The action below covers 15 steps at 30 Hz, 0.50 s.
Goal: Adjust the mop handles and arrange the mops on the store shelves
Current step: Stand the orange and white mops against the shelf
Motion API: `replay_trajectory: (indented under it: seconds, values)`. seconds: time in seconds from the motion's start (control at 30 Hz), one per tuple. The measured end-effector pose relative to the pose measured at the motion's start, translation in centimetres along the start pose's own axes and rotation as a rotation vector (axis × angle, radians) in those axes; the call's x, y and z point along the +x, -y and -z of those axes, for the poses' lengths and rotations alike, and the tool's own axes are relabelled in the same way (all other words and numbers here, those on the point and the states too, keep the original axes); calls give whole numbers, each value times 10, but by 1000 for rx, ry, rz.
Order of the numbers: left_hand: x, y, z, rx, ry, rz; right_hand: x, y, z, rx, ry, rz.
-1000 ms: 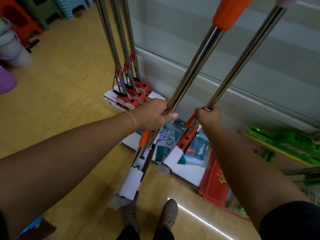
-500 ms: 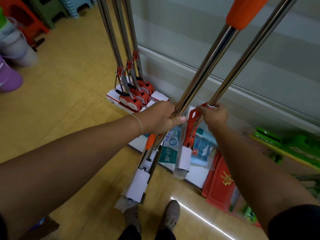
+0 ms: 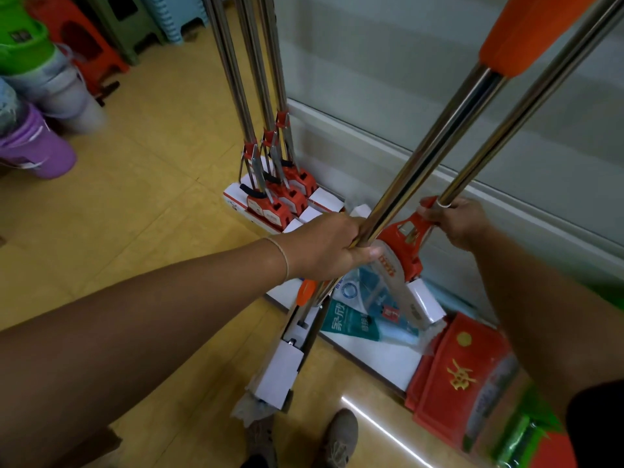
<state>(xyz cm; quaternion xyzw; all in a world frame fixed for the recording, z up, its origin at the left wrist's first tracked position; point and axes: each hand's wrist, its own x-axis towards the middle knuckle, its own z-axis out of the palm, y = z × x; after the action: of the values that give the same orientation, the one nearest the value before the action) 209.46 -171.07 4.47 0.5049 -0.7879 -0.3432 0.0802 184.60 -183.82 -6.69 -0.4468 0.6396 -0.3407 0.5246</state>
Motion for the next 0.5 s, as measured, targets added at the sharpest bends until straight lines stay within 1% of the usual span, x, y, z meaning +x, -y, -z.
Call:
replay_trajectory:
  seconds: [0.1,0.2,0.3,0.33,0.43,0.5]
  values:
    - [2,-1,1,-1,11,5,5,10,11,-104,49,26]
    - [3,0,1,-10,15,2,8,12,18,-250,56,-23]
    - [4,0,0,-17,19,6,8,7,14,-419,-73,-85]
    - [4,-1,0,-18,18,2,5,4,11,-438,-121,-87]
    - [5,-3,0,-25,13,11,-5,-7,1,-371,-192,-42]
    - [6,-3,0,-25,10,16,-10,-14,-5,-381,-212,-15]
